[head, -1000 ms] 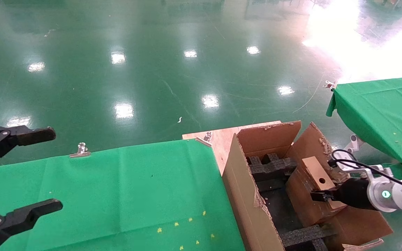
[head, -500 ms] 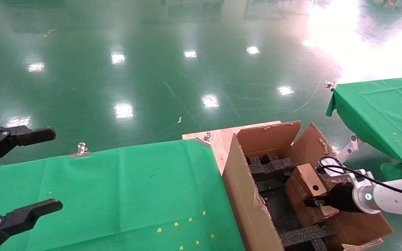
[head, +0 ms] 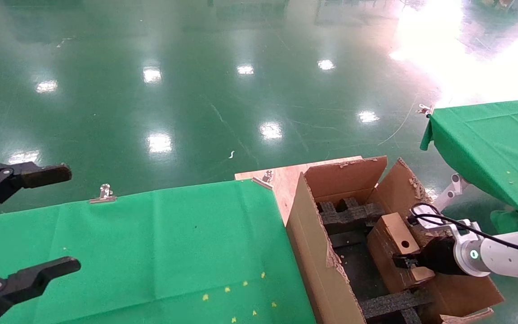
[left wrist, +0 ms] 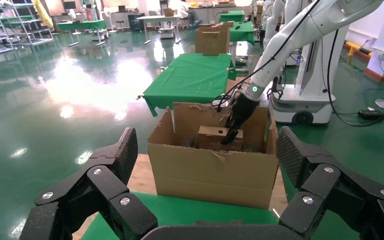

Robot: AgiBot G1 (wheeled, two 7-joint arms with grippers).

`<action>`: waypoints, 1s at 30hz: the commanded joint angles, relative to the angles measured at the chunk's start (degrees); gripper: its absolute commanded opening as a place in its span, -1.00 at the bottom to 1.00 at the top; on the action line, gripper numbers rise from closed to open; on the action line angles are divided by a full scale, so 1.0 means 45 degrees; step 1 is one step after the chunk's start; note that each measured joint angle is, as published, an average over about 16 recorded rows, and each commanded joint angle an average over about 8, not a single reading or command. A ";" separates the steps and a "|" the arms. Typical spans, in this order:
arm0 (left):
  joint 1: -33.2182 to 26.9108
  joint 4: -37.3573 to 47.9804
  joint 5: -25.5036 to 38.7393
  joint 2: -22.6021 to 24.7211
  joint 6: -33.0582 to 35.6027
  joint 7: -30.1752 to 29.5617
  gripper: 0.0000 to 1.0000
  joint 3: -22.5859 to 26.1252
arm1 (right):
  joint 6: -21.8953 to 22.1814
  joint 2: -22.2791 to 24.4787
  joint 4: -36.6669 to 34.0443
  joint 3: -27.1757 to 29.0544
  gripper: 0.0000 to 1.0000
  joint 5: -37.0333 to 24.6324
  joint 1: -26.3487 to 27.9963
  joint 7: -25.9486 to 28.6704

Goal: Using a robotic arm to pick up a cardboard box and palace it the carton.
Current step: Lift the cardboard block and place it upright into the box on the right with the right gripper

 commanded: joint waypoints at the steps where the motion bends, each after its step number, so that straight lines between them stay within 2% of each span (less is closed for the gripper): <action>1: 0.0000 0.0000 0.0000 0.0000 0.0000 0.0000 1.00 0.0000 | -0.0023 0.0011 0.0011 0.0005 1.00 0.0006 0.0020 0.0006; 19: 0.0000 0.0001 0.0000 0.0000 0.0000 0.0001 1.00 0.0001 | -0.0120 0.0407 0.0611 0.0113 1.00 -0.0407 0.0788 0.0089; 25: 0.0000 0.0001 -0.0001 0.0000 0.0000 0.0001 1.00 0.0001 | -0.0115 0.0746 0.1351 0.0408 1.00 -0.0870 0.1819 0.0161; 30: 0.0000 0.0001 -0.0001 0.0000 0.0000 0.0001 1.00 0.0001 | -0.0280 0.1218 0.2573 0.0822 1.00 -0.1308 0.3043 0.0338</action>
